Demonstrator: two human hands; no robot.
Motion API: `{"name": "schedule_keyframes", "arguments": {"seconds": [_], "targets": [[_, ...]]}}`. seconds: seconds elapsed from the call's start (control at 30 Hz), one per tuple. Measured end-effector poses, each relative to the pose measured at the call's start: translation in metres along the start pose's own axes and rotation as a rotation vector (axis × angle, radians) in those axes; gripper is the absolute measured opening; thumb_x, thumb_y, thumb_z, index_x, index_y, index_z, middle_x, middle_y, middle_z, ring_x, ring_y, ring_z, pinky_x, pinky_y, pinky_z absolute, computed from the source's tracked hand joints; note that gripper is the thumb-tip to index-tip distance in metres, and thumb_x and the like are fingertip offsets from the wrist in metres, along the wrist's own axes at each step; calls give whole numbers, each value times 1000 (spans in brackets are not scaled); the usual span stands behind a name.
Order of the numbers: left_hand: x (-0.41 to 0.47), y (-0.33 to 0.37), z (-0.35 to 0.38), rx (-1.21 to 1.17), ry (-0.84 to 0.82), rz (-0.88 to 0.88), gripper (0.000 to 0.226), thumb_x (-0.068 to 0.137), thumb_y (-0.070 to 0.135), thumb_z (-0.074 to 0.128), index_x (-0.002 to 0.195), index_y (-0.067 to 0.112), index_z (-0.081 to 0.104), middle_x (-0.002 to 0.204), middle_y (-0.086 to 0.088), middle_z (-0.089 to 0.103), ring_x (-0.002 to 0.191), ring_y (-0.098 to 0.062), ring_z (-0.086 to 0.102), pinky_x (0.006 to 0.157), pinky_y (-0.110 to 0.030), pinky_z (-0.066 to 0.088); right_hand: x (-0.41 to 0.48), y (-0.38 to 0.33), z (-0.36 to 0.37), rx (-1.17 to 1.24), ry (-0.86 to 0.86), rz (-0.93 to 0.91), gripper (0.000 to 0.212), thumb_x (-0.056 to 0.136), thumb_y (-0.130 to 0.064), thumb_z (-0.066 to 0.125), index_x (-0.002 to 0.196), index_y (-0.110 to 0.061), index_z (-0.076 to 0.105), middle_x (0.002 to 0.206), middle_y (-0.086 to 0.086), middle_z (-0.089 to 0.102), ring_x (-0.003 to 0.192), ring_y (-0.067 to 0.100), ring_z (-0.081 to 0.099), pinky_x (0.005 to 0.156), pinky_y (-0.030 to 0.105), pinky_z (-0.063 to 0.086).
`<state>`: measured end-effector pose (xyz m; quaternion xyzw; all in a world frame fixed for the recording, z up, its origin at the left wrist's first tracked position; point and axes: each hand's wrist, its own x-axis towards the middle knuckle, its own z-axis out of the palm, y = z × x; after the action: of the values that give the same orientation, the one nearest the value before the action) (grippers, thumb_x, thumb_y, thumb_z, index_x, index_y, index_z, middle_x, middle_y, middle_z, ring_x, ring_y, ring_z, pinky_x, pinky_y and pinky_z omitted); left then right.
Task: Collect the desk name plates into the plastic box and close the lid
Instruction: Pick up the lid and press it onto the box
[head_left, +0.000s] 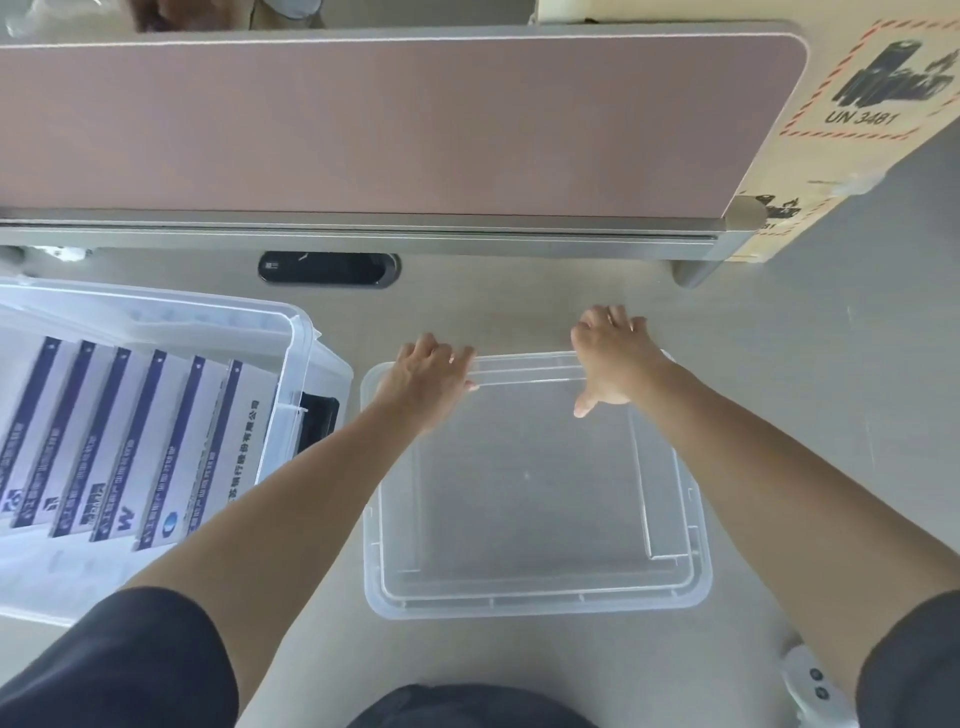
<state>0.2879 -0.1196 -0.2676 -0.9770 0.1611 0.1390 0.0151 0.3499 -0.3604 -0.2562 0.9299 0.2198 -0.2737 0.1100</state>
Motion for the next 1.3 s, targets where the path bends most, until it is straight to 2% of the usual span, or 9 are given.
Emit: {"name": "schedule_keyframes", "arguments": {"seconds": [0.1, 0.23, 0.37, 0.5, 0.63, 0.77, 0.93, 1.13, 1.3], "targets": [[3, 10, -17, 27, 67, 0, 39, 93, 35, 56, 118, 5, 56, 100, -18, 66, 97, -41, 54, 77, -45, 43, -21, 13, -10, 1, 54, 24, 87, 56, -64, 82, 116, -11, 47, 113, 4, 54, 113, 29, 45, 94, 41, 36], [-1, 29, -57, -33, 184, -34, 40, 94, 38, 54, 122, 9, 55, 105, -16, 64, 98, -39, 57, 81, -44, 41, -68, 29, -39, 151, 114, 99, 79, 68, -52, 83, 116, -10, 38, 97, 6, 64, 81, 30, 58, 74, 36, 43], [-19, 42, -111, -89, 358, 0, 41, 93, 41, 54, 123, 12, 54, 105, -14, 63, 93, -36, 61, 81, -42, 41, -127, 43, -70, 220, 312, 178, 75, 72, -47, 80, 130, -15, 46, 123, 5, 63, 106, 31, 61, 86, 39, 45], [-56, 58, -163, -138, 460, 90, 39, 89, 42, 60, 119, 17, 58, 107, -10, 64, 100, -34, 61, 89, -41, 41, -197, 39, -88, 262, 415, 261, 48, 85, -41, 70, 125, -18, 57, 125, 3, 63, 116, 29, 56, 91, 40, 44], [-109, 67, -184, -71, 313, 99, 45, 93, 52, 49, 127, 24, 56, 119, -5, 63, 110, -30, 59, 86, -37, 44, -261, 6, -76, 373, 407, 301, 25, 87, -41, 69, 89, -20, 56, 105, -3, 63, 105, 25, 60, 78, 32, 46], [-161, 56, -183, -170, 129, 151, 50, 87, 62, 53, 122, 27, 62, 121, -6, 63, 110, -31, 59, 87, -37, 48, -308, -33, -48, 529, 383, 311, 31, 84, -34, 75, 73, -21, 50, 83, 1, 60, 83, 30, 59, 75, 38, 50], [-217, 50, -161, -339, -80, 296, 48, 79, 54, 69, 114, 21, 67, 115, 3, 62, 105, -21, 58, 80, -28, 43, -354, -81, -8, 659, 379, 382, 27, 77, -36, 82, 84, -21, 61, 87, -6, 59, 83, 20, 58, 68, 31, 45], [-254, 38, -129, -456, -231, 316, 46, 68, 48, 82, 108, 31, 69, 96, 16, 59, 92, -13, 58, 66, -21, 41, -384, -122, 23, 673, 288, 311, 32, 77, -38, 82, 98, -19, 67, 98, -8, 57, 89, 12, 54, 68, 14, 38], [-265, 45, -119, -389, -285, 280, 34, 68, 36, 84, 98, 27, 69, 100, 9, 64, 94, -16, 60, 69, -25, 44, -390, -138, 37, 747, 159, 302, 27, 71, -39, 85, 92, -28, 72, 91, -9, 64, 83, 11, 62, 76, 28, 50]]}}
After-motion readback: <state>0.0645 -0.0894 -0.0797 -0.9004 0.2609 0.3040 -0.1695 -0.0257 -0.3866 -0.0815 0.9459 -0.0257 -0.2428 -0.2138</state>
